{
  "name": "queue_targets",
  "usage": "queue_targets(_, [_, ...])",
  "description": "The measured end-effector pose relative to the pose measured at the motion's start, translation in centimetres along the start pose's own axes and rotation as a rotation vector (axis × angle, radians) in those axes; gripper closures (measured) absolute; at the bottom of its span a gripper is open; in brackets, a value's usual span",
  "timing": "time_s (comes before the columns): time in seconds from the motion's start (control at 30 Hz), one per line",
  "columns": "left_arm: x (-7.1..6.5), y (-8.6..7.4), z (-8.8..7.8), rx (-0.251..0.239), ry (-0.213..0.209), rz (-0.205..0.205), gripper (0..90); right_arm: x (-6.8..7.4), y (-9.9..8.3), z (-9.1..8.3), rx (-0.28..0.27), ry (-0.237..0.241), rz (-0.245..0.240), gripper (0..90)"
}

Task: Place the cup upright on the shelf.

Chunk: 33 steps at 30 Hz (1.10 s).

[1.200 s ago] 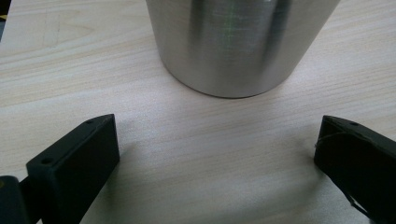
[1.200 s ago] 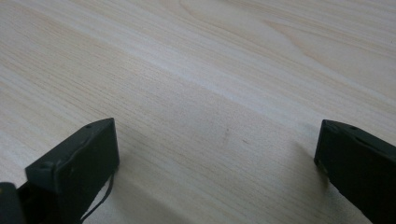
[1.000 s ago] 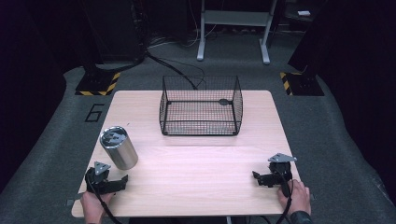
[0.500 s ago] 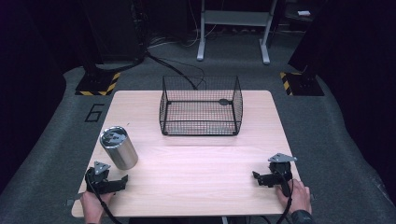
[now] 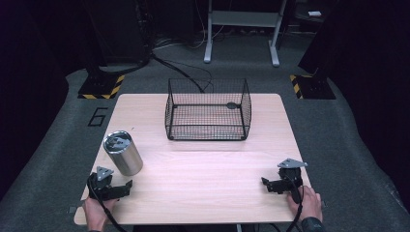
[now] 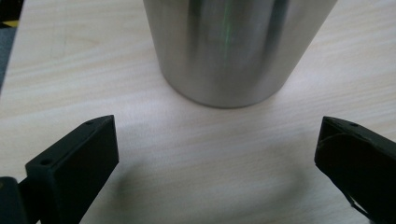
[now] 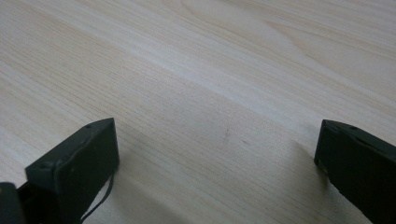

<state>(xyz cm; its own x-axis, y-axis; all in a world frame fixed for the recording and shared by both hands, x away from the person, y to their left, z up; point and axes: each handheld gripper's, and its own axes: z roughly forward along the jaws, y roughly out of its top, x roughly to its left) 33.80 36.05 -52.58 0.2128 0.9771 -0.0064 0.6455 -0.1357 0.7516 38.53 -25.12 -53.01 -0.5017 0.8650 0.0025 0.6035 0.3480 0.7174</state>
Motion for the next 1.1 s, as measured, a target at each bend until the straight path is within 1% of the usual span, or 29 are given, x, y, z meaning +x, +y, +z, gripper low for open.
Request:
queue_targets(0.03, [0.0, 0.4, -0.4, -0.015, -0.013, -0.011, 0.0, 0.0, 0.0, 0.0, 0.000, 0.000, 0.000, 0.0])
queue_targets(0.07, [0.0, 0.4, -0.4, -0.015, -0.013, -0.011, 0.0, 0.0, 0.0, 0.0, 0.000, 0.000, 0.000, 0.0])
queue_targets(0.1, [0.0, 0.7, -0.7, -0.019, -0.025, -0.012, 0.0, 0.0, 0.0, 0.0, 0.000, 0.001, -0.001, 0.0])
queue_targets(0.17, [-0.1, 1.1, -0.9, -0.031, -0.027, -0.003, 0.0, 0.0, 0.0, 0.0, -0.001, 0.001, -0.001, 0.0])
queue_targets(0.2, [-0.3, 1.5, -1.2, -0.048, -0.033, -0.007, 0.0, 0.0, 0.0, 0.0, -0.003, 0.000, 0.000, 0.0])
queue_targets(0.23, [-0.3, 1.7, -1.4, -0.039, -0.044, -0.011, 0.0, 0.0, 0.0, 0.0, 0.000, 0.001, -0.001, 0.0])
queue_targets(0.27, [-0.3, 1.7, -1.4, -0.039, -0.044, -0.011, 0.0, 0.0, 0.0, 0.0, 0.000, 0.001, -0.001, 0.0])
queue_targets(0.33, [-0.2, 2.1, -1.6, -0.049, -0.054, -0.020, 0.0, -0.1, 0.0, 0.0, -0.001, 0.002, -0.005, 0.0])
queue_targets(0.37, [-0.2, 2.5, -1.9, -0.069, -0.071, -0.036, 0.0, 0.0, 0.0, 0.0, -0.001, 0.002, -0.004, 0.0])
queue_targets(0.43, [-0.1, 3.0, -2.3, -0.083, -0.079, -0.029, 0.0, 0.0, 0.0, 0.0, -0.002, 0.001, -0.005, 0.0])
queue_targets(0.47, [-0.1, 3.0, -2.3, -0.083, -0.079, -0.029, 0.0, -0.1, 0.0, 0.0, -0.001, 0.001, -0.005, 0.0])
queue_targets(0.5, [-0.2, 3.5, -2.7, -0.096, -0.085, -0.024, 0.0, -0.1, 0.0, 0.0, 0.001, 0.001, -0.005, 0.0])
queue_targets(0.53, [-0.2, 3.5, -2.7, -0.096, -0.085, -0.024, 0.0, -0.1, 0.0, 0.0, 0.004, 0.003, -0.007, 0.0])
queue_targets(0.57, [-0.3, 4.1, -2.9, -0.116, -0.082, -0.018, 0.0, -0.1, 0.0, 0.0, 0.006, 0.003, -0.005, 0.0])
queue_targets(0.6, [-0.3, 4.1, -2.9, -0.116, -0.082, -0.018, 0.0, -0.1, 0.0, 0.0, -0.001, 0.002, -0.006, 0.0])
queue_targets(0.63, [-0.3, 4.6, -3.0, -0.122, -0.093, -0.018, 0.0, -0.1, 0.0, 0.0, 0.004, 0.002, -0.007, 0.0])
queue_targets(0.73, [-0.4, 5.2, -3.1, -0.136, -0.098, -0.023, 0.0, -0.1, 0.0, 0.0, 0.005, 0.004, -0.008, 0.0])
queue_targets(0.77, [-0.3, 5.4, -3.2, -0.135, -0.097, -0.019, 0.0, -0.1, 0.0, 0.0, 0.005, 0.005, -0.008, 0.0])
queue_targets(0.8, [-0.3, 5.5, -3.2, -0.147, -0.089, -0.019, 0.0, -0.1, 0.0, 0.0, 0.005, 0.005, -0.007, 0.0])
queue_targets(0.83, [-0.2, 5.7, -3.2, -0.146, -0.092, -0.019, 0.0, -0.1, 0.0, 0.0, 0.005, 0.005, -0.008, 0.0])
queue_targets(0.93, [-0.1, 6.1, -3.4, -0.178, -0.080, -0.026, 0.0, -0.1, 0.0, 0.0, 0.005, 0.005, -0.008, 0.0])
queue_targets(1.0, [0.1, 6.5, -3.5, -0.190, -0.078, -0.025, 0.0, -0.1, 0.0, 0.0, 0.005, 0.005, -0.008, 0.0])
queue_targets(1.1, [0.4, 7.3, -3.5, -0.207, -0.089, -0.033, 0.0, -0.1, 0.0, 0.0, 0.005, 0.004, -0.008, 0.0])
